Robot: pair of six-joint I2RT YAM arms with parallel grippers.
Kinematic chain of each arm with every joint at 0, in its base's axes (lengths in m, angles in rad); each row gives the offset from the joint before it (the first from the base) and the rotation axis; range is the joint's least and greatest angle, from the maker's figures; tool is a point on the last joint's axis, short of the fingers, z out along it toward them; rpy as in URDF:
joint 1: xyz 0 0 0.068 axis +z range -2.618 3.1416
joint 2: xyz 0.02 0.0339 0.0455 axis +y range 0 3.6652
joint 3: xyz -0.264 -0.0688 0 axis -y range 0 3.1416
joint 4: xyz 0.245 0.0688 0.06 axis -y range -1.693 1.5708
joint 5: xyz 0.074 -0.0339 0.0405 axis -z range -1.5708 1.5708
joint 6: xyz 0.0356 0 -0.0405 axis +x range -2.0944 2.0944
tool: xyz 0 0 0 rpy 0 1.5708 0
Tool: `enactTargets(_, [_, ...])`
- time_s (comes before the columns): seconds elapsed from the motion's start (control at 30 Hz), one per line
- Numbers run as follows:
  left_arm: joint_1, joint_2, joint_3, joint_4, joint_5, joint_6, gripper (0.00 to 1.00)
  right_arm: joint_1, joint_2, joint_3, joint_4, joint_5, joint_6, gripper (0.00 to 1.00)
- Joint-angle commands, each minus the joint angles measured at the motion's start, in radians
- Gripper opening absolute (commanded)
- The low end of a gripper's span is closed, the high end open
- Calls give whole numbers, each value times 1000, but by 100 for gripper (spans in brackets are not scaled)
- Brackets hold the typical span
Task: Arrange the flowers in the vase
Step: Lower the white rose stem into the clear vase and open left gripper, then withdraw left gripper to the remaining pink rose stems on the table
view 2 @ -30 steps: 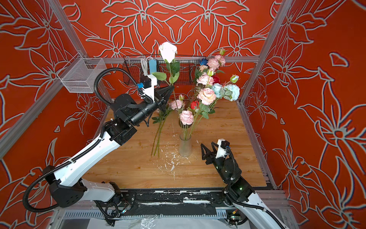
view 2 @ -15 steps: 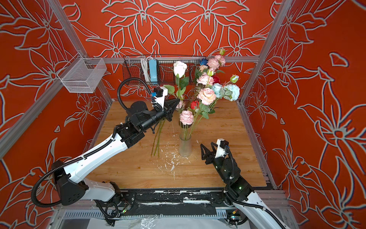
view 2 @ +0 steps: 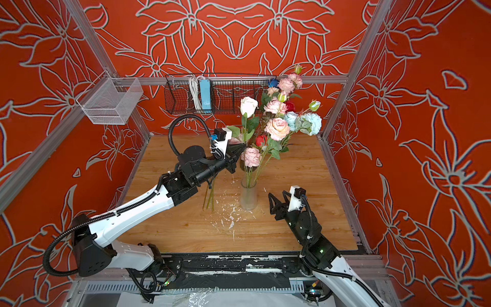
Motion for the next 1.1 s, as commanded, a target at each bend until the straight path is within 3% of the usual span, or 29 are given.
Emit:
enactTargets(0.0, [-6, -32, -26, 30, -37, -17, 0, -5, 4, -6, 25, 10, 3, 74])
enactTargets(0.2, [-6, -49, -82, 44, -27, -32, 3, -5, 20, -3, 29, 5, 3, 74])
enactTargets(0.27, [-10, -46, -75, 18, -1, -32, 18, -6, 19, -3, 27, 6, 1, 74])
enactTargets(0.3, [-15, -49, -70, 3, 2, -26, 37, -5, 20, -4, 27, 9, 1, 74])
enactTargets(0.33, [-19, -57, -65, -20, -11, -23, 50, -6, 21, -4, 27, 12, 2, 74])
enactTargets(0.47, [-20, -125, -57, -159, -47, -22, 73, -6, 20, 1, 21, 10, -2, 74])
enactTargets(0.53, [-20, -169, -54, -248, -60, -26, 95, -6, 19, 0, 19, 12, -1, 74])
enactTargets(0.87, [-19, -424, -97, -484, -216, -52, 98, -6, 30, 3, 19, 13, -1, 74])
enactTargets(1.07, [49, -420, -118, -568, -360, -142, 98, -5, 28, 7, 12, 16, -3, 74])
